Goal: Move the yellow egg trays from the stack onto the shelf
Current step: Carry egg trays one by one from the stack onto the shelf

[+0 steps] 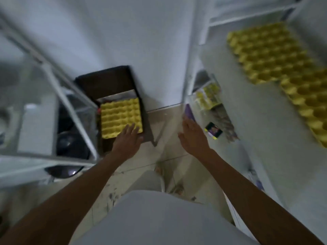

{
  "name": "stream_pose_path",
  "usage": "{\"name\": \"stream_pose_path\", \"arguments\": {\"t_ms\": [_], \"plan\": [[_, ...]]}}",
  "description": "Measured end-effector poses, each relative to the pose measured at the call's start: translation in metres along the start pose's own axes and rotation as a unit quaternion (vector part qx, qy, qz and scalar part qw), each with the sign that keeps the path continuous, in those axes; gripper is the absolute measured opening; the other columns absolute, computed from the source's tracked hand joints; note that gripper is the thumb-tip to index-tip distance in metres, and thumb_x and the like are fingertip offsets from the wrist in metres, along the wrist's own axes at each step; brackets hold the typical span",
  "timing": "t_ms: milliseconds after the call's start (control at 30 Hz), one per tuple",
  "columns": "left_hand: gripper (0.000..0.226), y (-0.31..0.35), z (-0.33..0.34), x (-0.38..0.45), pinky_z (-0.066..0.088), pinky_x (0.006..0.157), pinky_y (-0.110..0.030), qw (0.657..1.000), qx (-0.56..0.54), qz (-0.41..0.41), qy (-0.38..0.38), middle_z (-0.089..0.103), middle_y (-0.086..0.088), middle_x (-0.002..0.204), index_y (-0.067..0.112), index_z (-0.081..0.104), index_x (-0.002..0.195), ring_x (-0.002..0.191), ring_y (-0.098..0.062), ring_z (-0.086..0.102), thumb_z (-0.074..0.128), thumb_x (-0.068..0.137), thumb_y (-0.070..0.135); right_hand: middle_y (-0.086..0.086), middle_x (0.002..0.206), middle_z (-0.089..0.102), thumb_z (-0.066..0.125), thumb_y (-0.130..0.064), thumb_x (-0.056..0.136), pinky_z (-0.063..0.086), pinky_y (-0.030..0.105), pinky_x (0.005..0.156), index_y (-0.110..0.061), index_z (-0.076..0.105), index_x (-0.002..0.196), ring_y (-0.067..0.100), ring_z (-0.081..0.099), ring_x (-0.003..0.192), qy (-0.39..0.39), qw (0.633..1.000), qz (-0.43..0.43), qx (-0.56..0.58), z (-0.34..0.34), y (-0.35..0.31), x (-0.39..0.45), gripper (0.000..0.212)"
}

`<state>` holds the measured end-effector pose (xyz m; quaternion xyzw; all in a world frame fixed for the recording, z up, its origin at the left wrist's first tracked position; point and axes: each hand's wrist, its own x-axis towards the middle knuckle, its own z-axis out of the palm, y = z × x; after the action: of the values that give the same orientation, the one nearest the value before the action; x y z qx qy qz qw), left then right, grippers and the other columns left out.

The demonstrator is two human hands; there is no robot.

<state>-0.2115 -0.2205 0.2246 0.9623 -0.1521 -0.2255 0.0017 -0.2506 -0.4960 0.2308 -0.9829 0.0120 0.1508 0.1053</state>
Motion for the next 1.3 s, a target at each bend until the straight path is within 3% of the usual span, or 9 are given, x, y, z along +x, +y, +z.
{"name": "stream_pose_path", "arguments": {"t_ms": [133,267,467,633,867,1067,1200,1300], "plan": [[0.062,-0.067,0.031,-0.06,0.023,0.131,-0.044,0.992,-0.074,-0.101,-0.032,0.017,-0.008,0.177,0.013,0.029,0.167,0.164,-0.028,0.017,0.035,0.112,0.04,0.017,0.159,0.036,0.037,-0.037,0.108,0.036,0.043,0.117,-0.003,0.038,0.152,0.033,0.036,0.146,-0.132,0.991,-0.023,0.019,0.032,-0.045,0.001,0.056],[0.062,-0.11,0.057,-0.107,0.035,0.124,-0.045,0.988,-0.09,-0.124,-0.023,0.027,-0.007,0.174,0.014,0.038,0.163,0.163,-0.026,0.022,0.044,0.107,0.041,0.021,0.158,0.033,0.031,-0.028,0.11,0.039,0.049,0.114,-0.008,0.042,0.151,0.04,0.033,0.145,-0.236,0.967,-0.079,-0.05,0.06,-0.089,0.003,0.047],[0.064,-0.161,0.082,-0.117,0.033,0.125,-0.049,0.981,-0.118,-0.139,-0.074,0.022,-0.003,0.175,0.017,0.03,0.164,0.163,-0.027,0.018,0.044,0.107,0.044,0.023,0.147,0.042,0.032,-0.016,0.108,0.041,0.043,0.11,-0.003,0.048,0.143,0.038,0.043,0.135,-0.251,0.967,0.001,0.05,0.093,-0.141,0.014,0.041],[0.062,-0.189,0.1,-0.078,0.036,0.123,-0.049,0.978,-0.133,-0.14,-0.077,0.027,-0.007,0.172,0.013,0.037,0.16,0.162,-0.029,0.022,0.048,0.105,0.04,0.021,0.152,0.043,0.036,-0.027,0.109,0.036,0.042,0.112,0.0,0.042,0.151,0.037,0.041,0.14,-0.231,0.971,0.022,0.048,0.099,-0.158,0.037,0.05],[0.064,-0.205,0.118,-0.013,0.032,0.126,-0.048,0.968,-0.157,-0.143,-0.132,0.02,-0.008,0.175,0.011,0.026,0.167,0.163,-0.027,0.019,0.044,0.109,0.033,0.021,0.157,0.042,0.038,-0.031,0.109,0.035,0.041,0.117,0.0,0.043,0.152,0.036,0.041,0.144,-0.257,0.961,0.072,0.075,0.1,-0.152,0.124,0.054],[0.055,-0.234,0.121,0.066,0.034,0.125,-0.048,0.936,-0.235,-0.196,-0.171,0.033,-0.017,0.168,0.004,0.039,0.16,0.155,-0.035,0.035,0.047,0.108,0.02,0.023,0.149,0.052,0.039,-0.027,0.108,0.041,0.037,0.107,0.004,0.052,0.144,0.037,0.05,0.136,-0.303,0.944,0.096,0.093,0.121,-0.158,0.217,0.049],[0.051,-0.254,0.138,0.13,0.038,0.122,-0.046,0.898,-0.307,-0.275,-0.153,0.045,-0.02,0.16,0.005,0.044,0.156,0.147,-0.038,0.045,0.046,0.108,0.024,0.023,0.14,0.059,0.04,-0.025,0.107,0.046,0.04,0.102,0.002,0.058,0.138,0.038,0.056,0.129,-0.333,0.937,0.077,0.079,0.158,-0.158,0.281,0.045],[0.052,-0.263,0.141,0.182,0.043,0.118,-0.045,0.872,-0.355,-0.315,-0.119,0.046,-0.02,0.158,0.006,0.045,0.155,0.144,-0.039,0.049,0.047,0.107,0.025,0.022,0.139,0.059,0.045,-0.023,0.104,0.047,0.037,0.096,0.001,0.057,0.136,0.038,0.057,0.128,-0.322,0.935,0.117,0.095,0.193,-0.159,0.333,0.042]]}}
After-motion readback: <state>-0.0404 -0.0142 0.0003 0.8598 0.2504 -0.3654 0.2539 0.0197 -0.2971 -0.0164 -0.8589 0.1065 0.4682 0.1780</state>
